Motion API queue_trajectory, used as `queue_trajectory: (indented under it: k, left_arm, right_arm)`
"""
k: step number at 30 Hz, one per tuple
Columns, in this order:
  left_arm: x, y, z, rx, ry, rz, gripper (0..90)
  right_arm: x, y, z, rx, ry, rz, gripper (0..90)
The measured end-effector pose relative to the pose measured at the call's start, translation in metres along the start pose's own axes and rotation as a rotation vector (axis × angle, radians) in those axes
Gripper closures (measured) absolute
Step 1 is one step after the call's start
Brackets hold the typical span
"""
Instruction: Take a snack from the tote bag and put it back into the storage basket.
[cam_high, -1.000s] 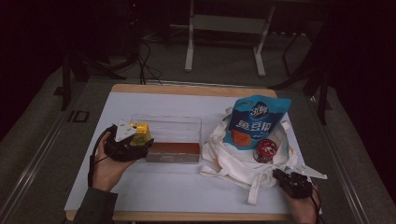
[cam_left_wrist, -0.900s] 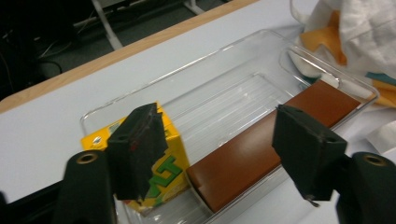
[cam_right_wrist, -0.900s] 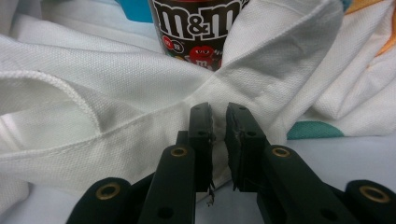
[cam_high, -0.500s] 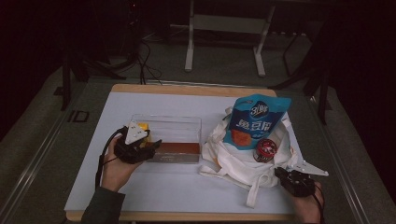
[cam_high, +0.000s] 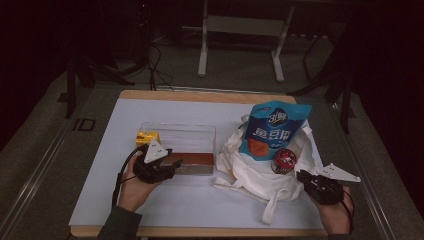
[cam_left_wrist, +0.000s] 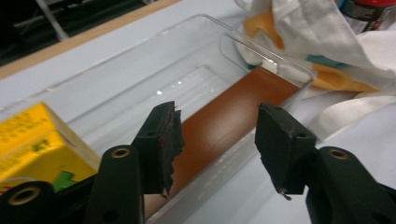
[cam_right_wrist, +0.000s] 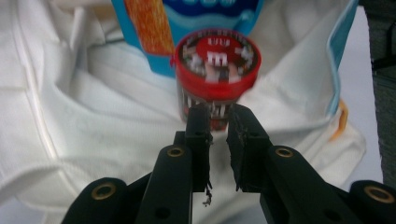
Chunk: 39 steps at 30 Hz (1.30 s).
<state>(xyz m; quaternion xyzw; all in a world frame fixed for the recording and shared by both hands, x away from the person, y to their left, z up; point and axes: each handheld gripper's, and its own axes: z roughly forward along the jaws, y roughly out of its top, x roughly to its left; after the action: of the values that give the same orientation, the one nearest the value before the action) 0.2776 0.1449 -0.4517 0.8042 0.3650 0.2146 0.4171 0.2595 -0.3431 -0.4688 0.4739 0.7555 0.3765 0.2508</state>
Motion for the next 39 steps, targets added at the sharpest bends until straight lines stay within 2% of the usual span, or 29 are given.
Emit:
queue_trajectory:
  k: [4,8,14,17,24,30,36,39]
  left_arm:
    - [-0.003,-0.004,0.001,0.0,-0.01,0.008,50.3]
    - [-0.005,-0.008,0.003,-0.01,-0.027,-0.005,50.3]
    - [-0.014,-0.016,0.005,0.005,-0.055,0.024,50.2]
    - [-0.016,-0.019,0.004,-0.008,-0.069,0.017,50.3]
    - [-0.022,-0.026,0.003,-0.007,-0.101,0.043,51.5]
    - [-0.026,-0.035,0.008,0.01,-0.137,0.057,53.0]
    - [-0.028,-0.047,0.016,0.028,-0.161,0.047,52.8]
    - [-0.029,-0.053,0.021,0.034,-0.169,0.043,52.7]
  right_arm:
    - [-0.007,0.012,0.003,-0.006,0.019,0.011,74.1]
    - [-0.013,0.024,0.01,0.01,0.055,0.015,67.0]
    - [-0.017,0.046,0.017,0.016,0.074,0.0,57.9]
    - [-0.019,0.058,0.018,0.008,0.084,-0.002,52.9]
    - [-0.025,0.083,0.024,-0.001,0.114,0.007,42.6]
    - [-0.032,0.097,0.032,-0.017,0.148,0.028,38.4]
    - [-0.039,0.109,0.038,-0.012,0.148,0.041,35.1]
    - [-0.044,0.112,0.04,-0.014,0.168,0.058,33.9]
